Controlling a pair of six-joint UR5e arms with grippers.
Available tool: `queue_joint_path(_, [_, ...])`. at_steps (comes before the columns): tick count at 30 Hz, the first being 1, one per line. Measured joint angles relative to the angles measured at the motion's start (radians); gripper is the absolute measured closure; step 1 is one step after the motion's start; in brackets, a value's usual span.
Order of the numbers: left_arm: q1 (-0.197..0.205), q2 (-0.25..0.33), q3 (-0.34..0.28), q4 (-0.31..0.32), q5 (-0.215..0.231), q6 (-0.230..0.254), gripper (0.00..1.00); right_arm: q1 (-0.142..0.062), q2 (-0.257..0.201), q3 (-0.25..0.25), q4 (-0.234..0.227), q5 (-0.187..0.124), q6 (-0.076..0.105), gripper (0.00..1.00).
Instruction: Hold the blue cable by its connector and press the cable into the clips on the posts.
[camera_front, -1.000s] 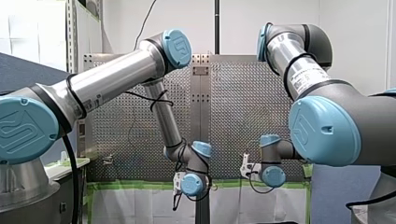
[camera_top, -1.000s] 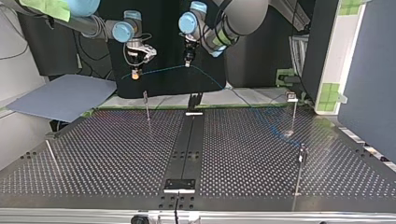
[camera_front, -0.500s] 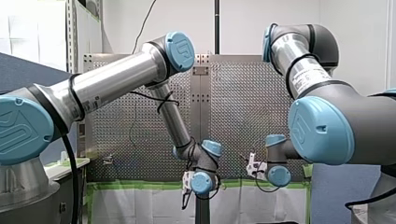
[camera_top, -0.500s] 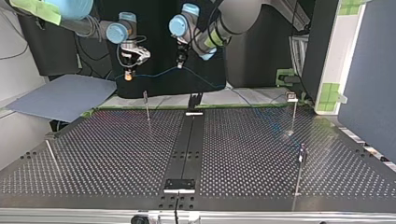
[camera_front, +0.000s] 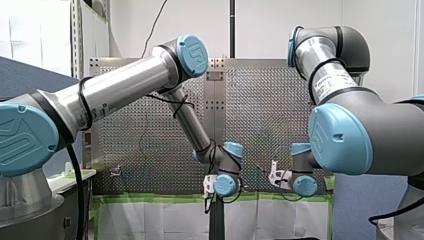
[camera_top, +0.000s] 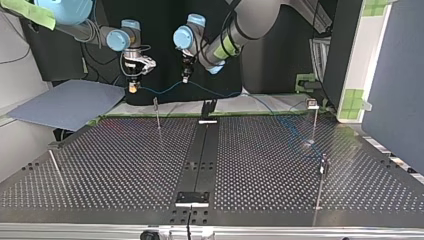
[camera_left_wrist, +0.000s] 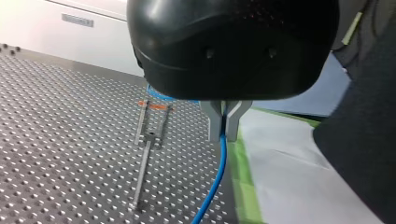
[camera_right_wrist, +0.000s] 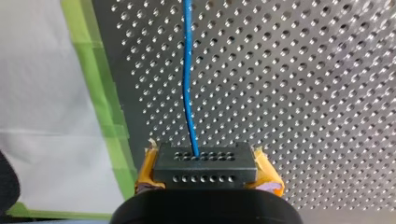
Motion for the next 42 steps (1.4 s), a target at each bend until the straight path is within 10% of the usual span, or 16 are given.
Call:
queue_joint_path(11, [-0.010,-0.058,0.097,-0.055,0.027,-0.022,1.00,-0.037,0.003,-0.005,-0.015,-0.089,-0.019,1.00])
queue_joint_path(23, [-0.006,-0.107,0.200,-0.110,0.020,-0.034,1.00,-0.079,0.063,-0.056,-0.016,-0.109,-0.034,1.00])
queue_joint_path(42, [-0.013,-0.108,0.269,-0.119,0.005,-0.036,1.00,-0.147,0.075,-0.101,-0.025,-0.154,0.050,1.00])
